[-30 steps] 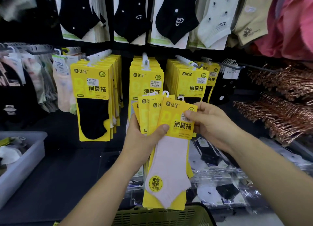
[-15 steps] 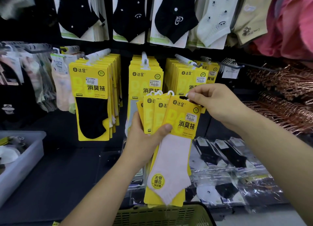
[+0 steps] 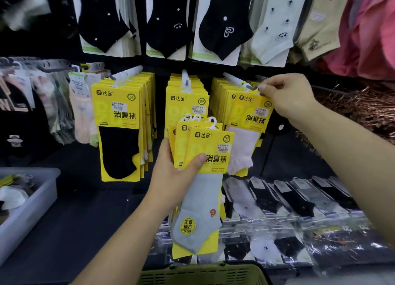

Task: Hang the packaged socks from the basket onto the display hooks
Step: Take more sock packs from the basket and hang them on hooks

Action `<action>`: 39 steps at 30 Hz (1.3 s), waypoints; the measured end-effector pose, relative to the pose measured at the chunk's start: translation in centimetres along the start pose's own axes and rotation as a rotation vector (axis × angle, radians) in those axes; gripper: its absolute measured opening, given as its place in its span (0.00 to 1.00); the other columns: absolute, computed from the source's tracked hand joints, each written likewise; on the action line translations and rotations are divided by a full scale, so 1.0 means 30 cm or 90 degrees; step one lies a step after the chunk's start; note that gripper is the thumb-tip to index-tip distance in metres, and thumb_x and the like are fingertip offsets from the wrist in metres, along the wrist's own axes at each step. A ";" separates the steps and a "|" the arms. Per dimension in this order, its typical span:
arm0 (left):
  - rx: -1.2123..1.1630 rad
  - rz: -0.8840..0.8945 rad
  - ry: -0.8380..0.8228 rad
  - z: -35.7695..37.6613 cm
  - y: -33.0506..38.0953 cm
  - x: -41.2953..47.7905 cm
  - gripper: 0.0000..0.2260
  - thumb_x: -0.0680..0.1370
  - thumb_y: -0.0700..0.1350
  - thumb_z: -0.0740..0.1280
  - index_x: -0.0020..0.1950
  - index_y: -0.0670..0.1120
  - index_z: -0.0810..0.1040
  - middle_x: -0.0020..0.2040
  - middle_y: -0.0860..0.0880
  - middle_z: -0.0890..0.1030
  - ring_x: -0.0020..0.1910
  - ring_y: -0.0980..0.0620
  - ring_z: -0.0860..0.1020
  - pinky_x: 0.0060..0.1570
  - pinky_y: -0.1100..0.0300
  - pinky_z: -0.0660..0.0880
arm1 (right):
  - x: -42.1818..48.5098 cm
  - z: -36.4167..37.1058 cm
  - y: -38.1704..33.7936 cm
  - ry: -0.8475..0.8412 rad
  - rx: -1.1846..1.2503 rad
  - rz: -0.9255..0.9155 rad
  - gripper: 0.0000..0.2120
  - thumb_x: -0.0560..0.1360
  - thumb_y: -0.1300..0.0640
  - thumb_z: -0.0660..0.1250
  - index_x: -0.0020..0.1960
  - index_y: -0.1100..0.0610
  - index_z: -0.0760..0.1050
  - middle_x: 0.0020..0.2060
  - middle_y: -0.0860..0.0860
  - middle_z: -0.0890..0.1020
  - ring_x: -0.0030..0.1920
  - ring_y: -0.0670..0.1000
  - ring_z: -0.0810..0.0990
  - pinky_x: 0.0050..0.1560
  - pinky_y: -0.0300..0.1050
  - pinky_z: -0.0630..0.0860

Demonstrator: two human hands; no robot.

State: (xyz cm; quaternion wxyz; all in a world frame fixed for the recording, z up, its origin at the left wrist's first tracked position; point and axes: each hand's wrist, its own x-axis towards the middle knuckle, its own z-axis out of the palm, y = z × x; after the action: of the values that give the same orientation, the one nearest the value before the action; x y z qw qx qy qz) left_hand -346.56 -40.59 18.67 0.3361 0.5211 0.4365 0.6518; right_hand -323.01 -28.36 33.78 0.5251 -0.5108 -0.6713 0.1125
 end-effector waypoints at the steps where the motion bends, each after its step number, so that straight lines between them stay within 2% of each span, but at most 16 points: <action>1: -0.004 -0.002 -0.001 0.001 -0.002 0.000 0.29 0.65 0.64 0.77 0.64 0.60 0.73 0.57 0.65 0.85 0.56 0.62 0.85 0.51 0.59 0.83 | 0.010 0.007 -0.004 0.003 -0.009 -0.016 0.05 0.77 0.58 0.71 0.42 0.54 0.84 0.35 0.50 0.83 0.33 0.43 0.78 0.36 0.39 0.75; 3: -0.007 -0.004 -0.003 0.006 -0.006 0.000 0.30 0.66 0.62 0.77 0.65 0.58 0.73 0.57 0.63 0.86 0.56 0.59 0.86 0.53 0.55 0.84 | 0.024 0.023 -0.010 0.004 -0.021 -0.051 0.06 0.77 0.58 0.71 0.42 0.54 0.84 0.35 0.47 0.83 0.33 0.40 0.77 0.36 0.34 0.74; 8: -0.016 -0.014 -0.010 0.014 -0.015 -0.003 0.26 0.73 0.54 0.81 0.66 0.57 0.73 0.56 0.63 0.86 0.55 0.60 0.86 0.48 0.62 0.84 | 0.023 0.050 -0.010 -0.015 -0.096 -0.082 0.10 0.79 0.60 0.66 0.44 0.49 0.83 0.35 0.44 0.81 0.31 0.37 0.76 0.30 0.26 0.69; 11: -0.015 -0.021 -0.006 0.014 -0.014 -0.002 0.25 0.70 0.56 0.78 0.65 0.58 0.74 0.56 0.64 0.86 0.54 0.61 0.86 0.48 0.64 0.84 | 0.005 0.041 -0.004 -0.015 -0.117 -0.083 0.09 0.79 0.61 0.66 0.52 0.53 0.85 0.40 0.45 0.82 0.37 0.39 0.78 0.38 0.28 0.73; 13: -0.021 -0.028 -0.007 0.016 -0.014 -0.002 0.26 0.71 0.57 0.81 0.65 0.58 0.74 0.57 0.64 0.86 0.55 0.60 0.86 0.49 0.61 0.85 | -0.019 0.032 -0.003 0.031 -0.125 -0.078 0.10 0.78 0.61 0.66 0.56 0.55 0.83 0.44 0.47 0.82 0.40 0.42 0.77 0.42 0.31 0.73; 16: -0.026 -0.042 -0.006 0.016 -0.016 -0.003 0.27 0.71 0.58 0.79 0.66 0.56 0.74 0.57 0.62 0.86 0.56 0.59 0.86 0.52 0.55 0.84 | -0.106 0.028 -0.013 0.097 -0.114 -0.047 0.07 0.77 0.60 0.65 0.51 0.55 0.82 0.41 0.45 0.81 0.40 0.43 0.75 0.43 0.36 0.70; 18: -0.025 -0.045 -0.006 0.016 -0.020 -0.004 0.26 0.72 0.57 0.79 0.66 0.56 0.74 0.58 0.62 0.86 0.56 0.59 0.86 0.53 0.53 0.84 | -0.193 0.041 -0.019 0.033 -0.057 0.004 0.06 0.77 0.54 0.67 0.45 0.54 0.81 0.38 0.46 0.81 0.38 0.43 0.76 0.41 0.39 0.71; 20: -0.022 -0.044 -0.002 0.022 -0.018 -0.009 0.27 0.70 0.59 0.80 0.65 0.57 0.74 0.58 0.60 0.86 0.56 0.58 0.86 0.53 0.53 0.85 | -0.294 0.060 -0.028 -0.082 0.035 0.052 0.16 0.77 0.43 0.68 0.42 0.56 0.81 0.37 0.52 0.83 0.36 0.46 0.77 0.41 0.45 0.74; 22: -0.016 -0.045 0.007 0.029 -0.017 -0.014 0.29 0.67 0.62 0.79 0.64 0.58 0.75 0.59 0.57 0.86 0.57 0.56 0.86 0.54 0.51 0.84 | -0.382 0.082 -0.038 -0.170 0.096 0.079 0.26 0.71 0.34 0.69 0.42 0.59 0.80 0.39 0.59 0.82 0.36 0.48 0.76 0.40 0.48 0.74; 23: -0.015 -0.046 0.007 0.033 -0.017 -0.016 0.28 0.67 0.61 0.79 0.63 0.58 0.75 0.59 0.57 0.86 0.57 0.56 0.86 0.55 0.50 0.84 | -0.411 0.093 -0.039 -0.195 0.121 0.091 0.28 0.69 0.35 0.71 0.43 0.62 0.80 0.41 0.62 0.82 0.36 0.49 0.76 0.39 0.49 0.75; 25: -0.022 -0.050 0.002 0.039 -0.020 -0.020 0.26 0.68 0.57 0.79 0.63 0.57 0.75 0.57 0.59 0.87 0.56 0.56 0.86 0.56 0.47 0.84 | -0.442 0.112 -0.032 -0.212 0.161 0.129 0.24 0.71 0.43 0.75 0.45 0.66 0.78 0.43 0.66 0.80 0.37 0.51 0.76 0.34 0.42 0.76; 29: -0.052 -0.060 -0.015 0.044 -0.015 -0.030 0.33 0.64 0.60 0.81 0.65 0.54 0.74 0.57 0.59 0.87 0.56 0.55 0.87 0.53 0.53 0.85 | -0.449 0.123 -0.012 -0.217 0.212 0.174 0.13 0.74 0.50 0.74 0.44 0.61 0.81 0.39 0.59 0.85 0.31 0.45 0.77 0.28 0.37 0.72; 31: -0.056 -0.059 -0.019 0.043 -0.010 -0.031 0.30 0.68 0.60 0.83 0.64 0.56 0.74 0.56 0.61 0.87 0.55 0.58 0.86 0.50 0.57 0.85 | -0.448 0.116 -0.004 -0.217 0.249 0.170 0.09 0.76 0.52 0.73 0.45 0.58 0.83 0.38 0.54 0.86 0.31 0.43 0.80 0.28 0.33 0.71; 33: -0.049 -0.054 -0.016 0.042 -0.011 -0.028 0.25 0.69 0.61 0.77 0.63 0.58 0.74 0.55 0.65 0.86 0.55 0.62 0.85 0.51 0.59 0.84 | -0.443 0.107 0.009 -0.208 0.279 0.163 0.07 0.77 0.55 0.71 0.46 0.58 0.84 0.40 0.51 0.87 0.33 0.40 0.81 0.31 0.29 0.72; 36: -0.045 -0.058 -0.014 0.043 -0.019 -0.025 0.24 0.69 0.61 0.73 0.63 0.59 0.74 0.57 0.63 0.86 0.59 0.59 0.84 0.59 0.53 0.82 | -0.430 0.094 0.028 -0.199 0.276 0.146 0.08 0.79 0.56 0.68 0.47 0.58 0.84 0.42 0.52 0.87 0.36 0.41 0.81 0.33 0.29 0.72; 39: -0.041 -0.055 -0.013 0.043 -0.024 -0.022 0.23 0.73 0.62 0.74 0.65 0.60 0.75 0.58 0.64 0.85 0.60 0.61 0.84 0.61 0.53 0.80 | -0.399 0.079 0.043 -0.146 0.286 0.154 0.08 0.80 0.57 0.67 0.47 0.57 0.84 0.41 0.50 0.87 0.35 0.40 0.81 0.33 0.29 0.72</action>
State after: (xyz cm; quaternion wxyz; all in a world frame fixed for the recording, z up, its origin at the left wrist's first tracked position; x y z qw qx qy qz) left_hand -345.16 -40.60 17.86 0.3852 0.4975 0.4336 0.6451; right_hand -325.10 -36.47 24.82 0.5288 -0.4421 -0.6186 0.3772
